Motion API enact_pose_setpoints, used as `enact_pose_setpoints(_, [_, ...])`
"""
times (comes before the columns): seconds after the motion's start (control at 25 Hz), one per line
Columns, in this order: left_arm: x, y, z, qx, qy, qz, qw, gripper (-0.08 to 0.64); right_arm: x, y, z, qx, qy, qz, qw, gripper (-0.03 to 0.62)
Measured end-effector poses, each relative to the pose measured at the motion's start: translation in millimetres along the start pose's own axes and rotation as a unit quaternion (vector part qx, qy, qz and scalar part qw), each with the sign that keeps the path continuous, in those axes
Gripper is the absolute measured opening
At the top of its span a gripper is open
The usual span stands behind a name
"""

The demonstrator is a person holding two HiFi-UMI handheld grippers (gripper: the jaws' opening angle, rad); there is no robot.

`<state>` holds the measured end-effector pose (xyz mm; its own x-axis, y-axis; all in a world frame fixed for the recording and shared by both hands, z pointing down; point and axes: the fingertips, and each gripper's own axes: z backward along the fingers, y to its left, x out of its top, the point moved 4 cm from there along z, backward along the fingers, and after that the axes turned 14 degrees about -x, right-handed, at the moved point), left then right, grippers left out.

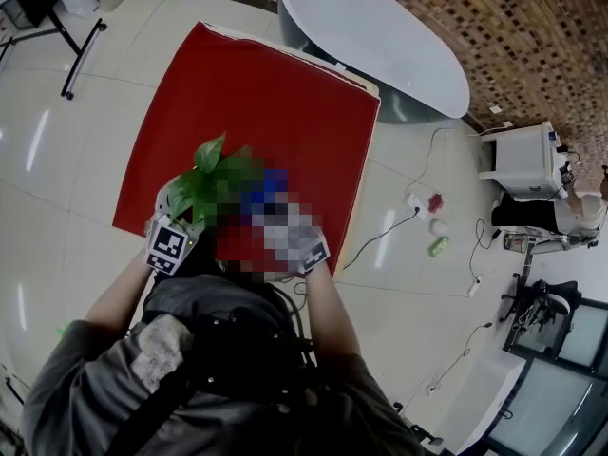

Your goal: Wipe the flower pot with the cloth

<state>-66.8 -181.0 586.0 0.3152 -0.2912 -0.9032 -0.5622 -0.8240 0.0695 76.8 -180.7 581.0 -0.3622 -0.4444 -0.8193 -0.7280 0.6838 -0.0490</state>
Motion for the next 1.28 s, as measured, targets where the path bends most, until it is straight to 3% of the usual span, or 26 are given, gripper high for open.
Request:
enact_pose_setpoints(0.2, [4, 4, 0, -0.035, 0.006, -0.013, 0.9993, 0.451, 16, -8, -34, 0.007, 0.007, 0.061, 0.998, 0.066])
enact_pose_setpoints(0.44, [1, 12, -4, -0.072, 0.005, -0.021, 0.9972, 0.449, 29, 0, -51, 0.042, 0.003, 0.084, 0.996, 0.066])
enact_pose_setpoints(1.0, [-4, 9, -1, -0.095, -0.002, -0.011, 0.9954, 0.451, 22, 19, -38, 0.049, -0.004, 0.055, 0.997, 0.066])
enact_pose_setpoints(1.28, [-2, 8, -4, -0.129, -0.005, -0.018, 0.9914, 0.449, 15, 30, -24, 0.045, -0.010, 0.025, 0.999, 0.066])
